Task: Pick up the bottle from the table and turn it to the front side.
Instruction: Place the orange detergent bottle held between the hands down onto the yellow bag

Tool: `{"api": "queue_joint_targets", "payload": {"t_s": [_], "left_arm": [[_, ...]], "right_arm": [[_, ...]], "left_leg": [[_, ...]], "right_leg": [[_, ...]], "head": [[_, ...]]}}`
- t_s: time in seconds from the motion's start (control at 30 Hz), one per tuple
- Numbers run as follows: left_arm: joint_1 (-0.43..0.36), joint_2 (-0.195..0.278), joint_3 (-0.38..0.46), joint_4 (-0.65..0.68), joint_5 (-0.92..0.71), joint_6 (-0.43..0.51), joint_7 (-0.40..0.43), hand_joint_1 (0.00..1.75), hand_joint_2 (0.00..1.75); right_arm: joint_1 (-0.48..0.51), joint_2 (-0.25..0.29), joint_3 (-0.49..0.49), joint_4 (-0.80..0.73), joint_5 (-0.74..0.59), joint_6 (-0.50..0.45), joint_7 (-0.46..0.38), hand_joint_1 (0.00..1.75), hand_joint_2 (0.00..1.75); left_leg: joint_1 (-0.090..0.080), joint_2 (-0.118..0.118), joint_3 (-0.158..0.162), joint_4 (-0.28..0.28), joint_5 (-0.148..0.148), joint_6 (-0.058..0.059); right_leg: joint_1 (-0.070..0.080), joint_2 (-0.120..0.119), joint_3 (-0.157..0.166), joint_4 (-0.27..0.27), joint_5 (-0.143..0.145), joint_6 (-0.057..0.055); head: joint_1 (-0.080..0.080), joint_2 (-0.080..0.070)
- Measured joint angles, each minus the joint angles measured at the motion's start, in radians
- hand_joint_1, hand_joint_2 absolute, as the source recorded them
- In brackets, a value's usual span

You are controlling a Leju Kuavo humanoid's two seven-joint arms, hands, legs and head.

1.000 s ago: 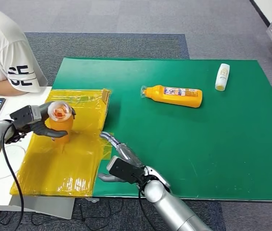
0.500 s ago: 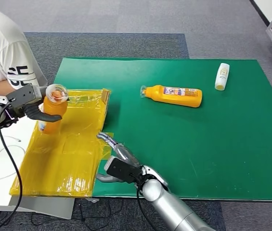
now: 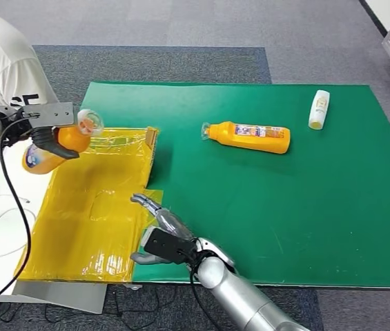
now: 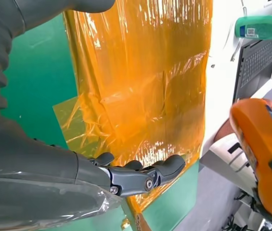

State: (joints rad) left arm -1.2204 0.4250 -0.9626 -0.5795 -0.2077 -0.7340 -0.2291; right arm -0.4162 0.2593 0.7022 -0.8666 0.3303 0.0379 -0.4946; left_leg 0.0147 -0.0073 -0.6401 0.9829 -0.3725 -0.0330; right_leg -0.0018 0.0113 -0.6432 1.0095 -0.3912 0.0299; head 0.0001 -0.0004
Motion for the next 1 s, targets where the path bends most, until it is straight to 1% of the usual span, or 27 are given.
{"api": "queue_joint_targets", "payload": {"t_s": [0.1,0.2,0.27,0.4,0.57,0.7,0.83,1.0], "left_arm": [[-0.024,-0.025,-0.056,0.013,-0.034,0.042,0.031,1.75,1.75],[-0.021,-0.057,-0.112,0.025,-0.063,0.105,0.047,1.75,1.75],[-0.006,-0.076,-0.141,0.031,-0.060,0.126,0.040,1.75,1.75],[0.030,-0.098,-0.166,0.040,-0.019,0.123,0.002,1.75,1.75],[0.053,-0.108,-0.168,0.048,0.088,0.083,-0.056,1.75,1.75],[0.058,-0.105,-0.146,0.049,0.174,0.042,-0.108,1.75,1.75],[0.063,-0.095,-0.119,0.049,0.240,0.023,-0.131,1.75,1.75],[0.073,-0.084,-0.098,0.049,0.258,0.020,-0.134,1.75,1.75]], "right_arm": [[0.000,0.003,0.000,0.004,-0.004,-0.009,0.007,0.00,1.75],[0.001,0.004,-0.004,0.004,-0.008,-0.026,0.020,0.00,1.75],[0.001,0.004,-0.009,0.004,-0.008,-0.032,0.027,0.00,1.75],[0.001,0.004,-0.024,0.004,-0.009,-0.035,0.032,0.00,1.75],[0.001,0.004,-0.046,0.004,-0.016,-0.041,0.036,0.00,1.75],[-0.001,0.004,-0.082,0.006,-0.048,-0.073,0.034,0.00,1.75],[-0.007,0.001,-0.156,0.008,-0.108,-0.108,0.022,0.00,1.75],[-0.013,-0.008,-0.270,0.008,-0.208,-0.086,-0.017,0.00,1.75]], "left_leg": [[0.000,0.000,0.000,0.000,0.000,0.000],[0.000,0.000,0.000,0.000,0.000,0.000],[0.000,0.000,0.000,0.000,0.000,0.000],[0.000,0.000,-0.001,0.000,0.000,0.000],[0.000,0.000,-0.001,0.000,0.000,0.000],[0.000,0.000,-0.002,0.000,0.000,0.000],[0.000,0.000,-0.002,0.000,0.000,0.000],[0.000,0.000,-0.002,0.000,0.000,0.000]], "right_leg": [[0.000,0.000,0.000,0.000,0.000,0.000],[0.000,0.000,0.000,0.000,0.000,0.000],[0.000,0.000,0.000,0.000,0.000,0.000],[0.000,0.001,-0.001,0.000,0.001,0.000],[0.000,0.001,-0.001,0.000,0.001,0.000],[0.000,0.001,-0.001,0.000,0.001,0.000],[0.000,0.001,-0.001,0.000,0.001,0.001],[0.000,0.001,-0.001,0.000,0.001,0.001]], "head": [[0.000,0.000],[0.000,0.000],[0.000,0.000],[0.000,0.000],[0.000,0.000],[0.000,0.000],[0.000,0.000],[0.000,0.000]]}}
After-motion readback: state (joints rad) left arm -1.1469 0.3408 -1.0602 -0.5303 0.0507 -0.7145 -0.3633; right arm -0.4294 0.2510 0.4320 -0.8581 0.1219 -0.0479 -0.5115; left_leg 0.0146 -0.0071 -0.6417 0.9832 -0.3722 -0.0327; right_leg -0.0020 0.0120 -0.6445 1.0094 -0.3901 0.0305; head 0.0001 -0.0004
